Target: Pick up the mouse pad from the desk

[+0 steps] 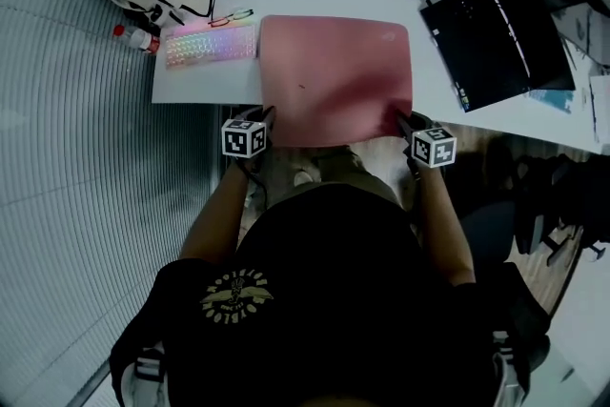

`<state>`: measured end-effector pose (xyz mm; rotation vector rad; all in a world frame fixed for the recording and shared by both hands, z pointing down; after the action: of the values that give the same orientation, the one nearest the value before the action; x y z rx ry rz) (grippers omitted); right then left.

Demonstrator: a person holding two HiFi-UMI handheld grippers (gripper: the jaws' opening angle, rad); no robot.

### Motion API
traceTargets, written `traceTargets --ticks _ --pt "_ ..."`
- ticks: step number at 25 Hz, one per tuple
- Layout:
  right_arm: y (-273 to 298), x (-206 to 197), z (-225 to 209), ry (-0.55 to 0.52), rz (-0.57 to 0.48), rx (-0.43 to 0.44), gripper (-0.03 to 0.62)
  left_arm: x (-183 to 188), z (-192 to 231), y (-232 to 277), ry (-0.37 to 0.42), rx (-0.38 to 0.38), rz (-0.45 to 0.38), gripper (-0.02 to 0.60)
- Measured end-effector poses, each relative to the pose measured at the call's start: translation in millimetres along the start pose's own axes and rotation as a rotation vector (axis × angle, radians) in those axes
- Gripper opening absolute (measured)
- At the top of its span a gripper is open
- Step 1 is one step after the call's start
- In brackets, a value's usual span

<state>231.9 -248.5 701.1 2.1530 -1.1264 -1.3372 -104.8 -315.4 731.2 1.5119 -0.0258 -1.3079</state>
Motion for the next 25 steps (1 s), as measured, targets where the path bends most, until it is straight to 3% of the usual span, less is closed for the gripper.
traceTargets --ticks 9,16,25 --pt "-24.8 40.7 30.8 -0.031 -0.105 0.019 0.017 79.7 2.7 -48.4 0.086 0.007 -0.179 0.021" --pt "-59.6 101.0 65.6 -0.072 -0.245 0.059 0.017 142.8 8.0 -91.1 0.143 0.034 -0.301 0.023" --pt "-124.1 160.0 100.6 -0.077 -0.432 0.113 0.017 212.8 17.3 -149.6 0.152 0.049 -0.483 0.023"
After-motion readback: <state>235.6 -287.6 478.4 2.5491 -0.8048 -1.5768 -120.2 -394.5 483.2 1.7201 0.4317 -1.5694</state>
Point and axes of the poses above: the fingertips, and each gripper's own axes: y forward along the fingers, z to its left, x out of its top, the point moved 1 cm from there along -y, backward along the fingers, and after that the axes turned 14 degrees about y, right-handed, at the moved point
